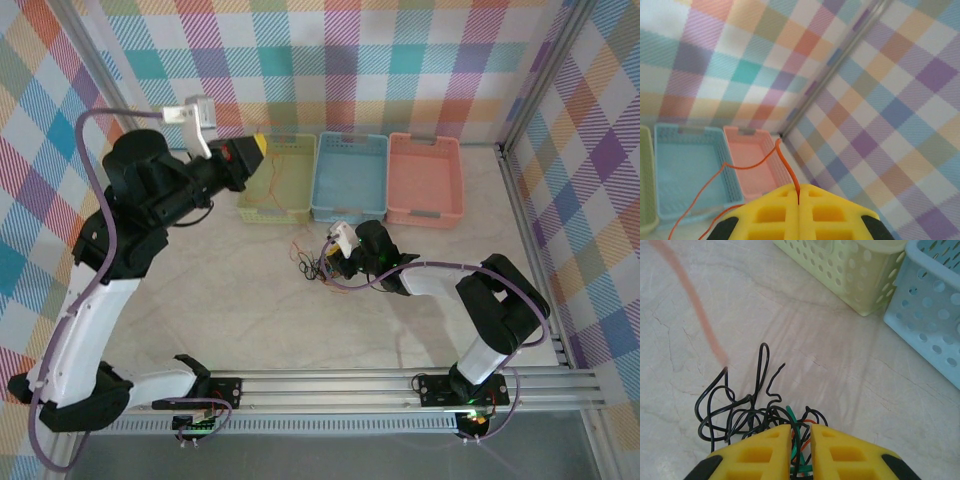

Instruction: Untangle the cables

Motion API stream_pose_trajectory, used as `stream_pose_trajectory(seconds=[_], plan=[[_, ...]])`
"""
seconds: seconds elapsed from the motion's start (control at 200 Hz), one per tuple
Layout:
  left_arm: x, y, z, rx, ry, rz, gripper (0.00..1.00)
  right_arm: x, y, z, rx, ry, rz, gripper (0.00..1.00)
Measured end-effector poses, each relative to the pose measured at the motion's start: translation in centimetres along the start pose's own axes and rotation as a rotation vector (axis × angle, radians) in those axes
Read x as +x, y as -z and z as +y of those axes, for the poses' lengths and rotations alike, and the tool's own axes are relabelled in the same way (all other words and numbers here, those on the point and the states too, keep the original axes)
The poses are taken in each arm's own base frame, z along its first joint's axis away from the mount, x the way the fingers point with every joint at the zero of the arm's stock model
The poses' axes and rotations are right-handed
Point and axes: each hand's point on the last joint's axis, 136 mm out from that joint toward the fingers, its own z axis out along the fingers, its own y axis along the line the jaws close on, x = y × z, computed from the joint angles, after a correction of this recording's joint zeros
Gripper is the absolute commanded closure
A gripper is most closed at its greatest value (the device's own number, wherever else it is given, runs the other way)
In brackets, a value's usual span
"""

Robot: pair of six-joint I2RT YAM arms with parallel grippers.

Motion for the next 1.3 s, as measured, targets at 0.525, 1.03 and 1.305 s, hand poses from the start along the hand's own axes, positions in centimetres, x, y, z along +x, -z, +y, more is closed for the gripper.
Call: stream_pose_trajectory(seconds=[0.525,1.03,1.305], plan=[[-9.2,-7.0,7.1,-0.191,-0.048,-0.177,1.0,0.0,0.0,-0.1,0.003,0.0,0.001,0.8],[-8.4,-16.6,15.8,-0.232,0.025,-0.112,1.0,0.3,0.0,0.0,0.001,-0.002,0.01,0.8],[1.5,-22.8,25.3,-0.315,0.133,0.137,0.63,0.4,0.0,0.0,-0.001,-0.003,0.016,0.8]])
